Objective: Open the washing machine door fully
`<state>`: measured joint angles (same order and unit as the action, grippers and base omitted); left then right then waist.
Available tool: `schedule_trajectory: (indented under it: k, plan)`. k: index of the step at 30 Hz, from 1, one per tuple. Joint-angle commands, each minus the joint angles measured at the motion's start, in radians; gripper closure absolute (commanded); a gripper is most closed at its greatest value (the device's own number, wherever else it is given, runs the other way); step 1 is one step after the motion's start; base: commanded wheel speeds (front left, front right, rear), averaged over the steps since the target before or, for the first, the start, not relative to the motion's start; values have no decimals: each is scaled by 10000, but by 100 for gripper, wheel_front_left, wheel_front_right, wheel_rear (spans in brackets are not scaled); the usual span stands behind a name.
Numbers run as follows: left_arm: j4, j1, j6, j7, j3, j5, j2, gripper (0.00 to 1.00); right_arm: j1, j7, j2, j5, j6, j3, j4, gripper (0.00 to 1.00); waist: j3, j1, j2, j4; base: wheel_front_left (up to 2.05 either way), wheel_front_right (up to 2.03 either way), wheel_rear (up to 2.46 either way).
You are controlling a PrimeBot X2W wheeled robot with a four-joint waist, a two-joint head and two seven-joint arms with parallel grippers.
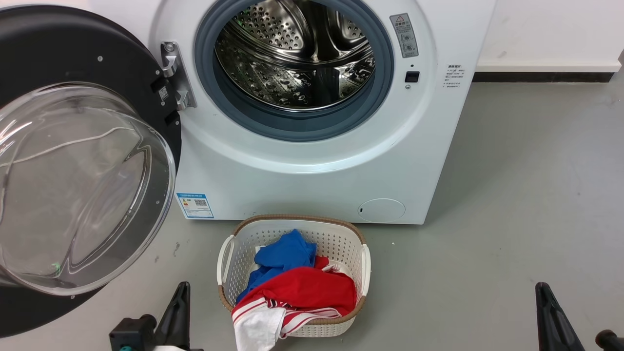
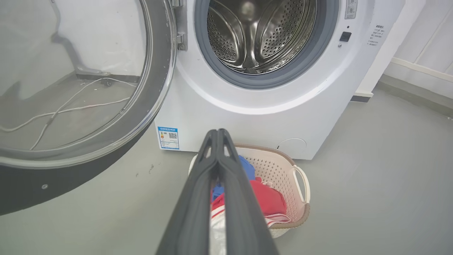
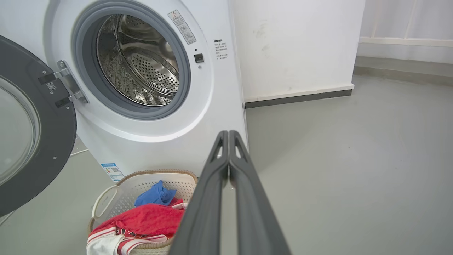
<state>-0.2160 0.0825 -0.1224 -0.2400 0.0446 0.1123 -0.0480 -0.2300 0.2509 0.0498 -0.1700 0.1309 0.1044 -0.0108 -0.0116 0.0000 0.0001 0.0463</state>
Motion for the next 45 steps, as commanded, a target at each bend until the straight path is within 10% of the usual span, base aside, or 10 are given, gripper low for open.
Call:
schedule_trajectory:
  k: [1, 45]
  plan:
    - [99, -268, -5, 133, 94, 596, -18, 100, 193, -87, 52, -654, 0, -36, 66, 100, 3, 0, -1, -8, 0, 0, 0]
    - [-41, -1100, -54, 1794, 367, 7747, -26, 100, 1826, -1567, 313, -7789, -1, -334, -1104, 100, 55, 0, -1, -171, 0, 0, 0]
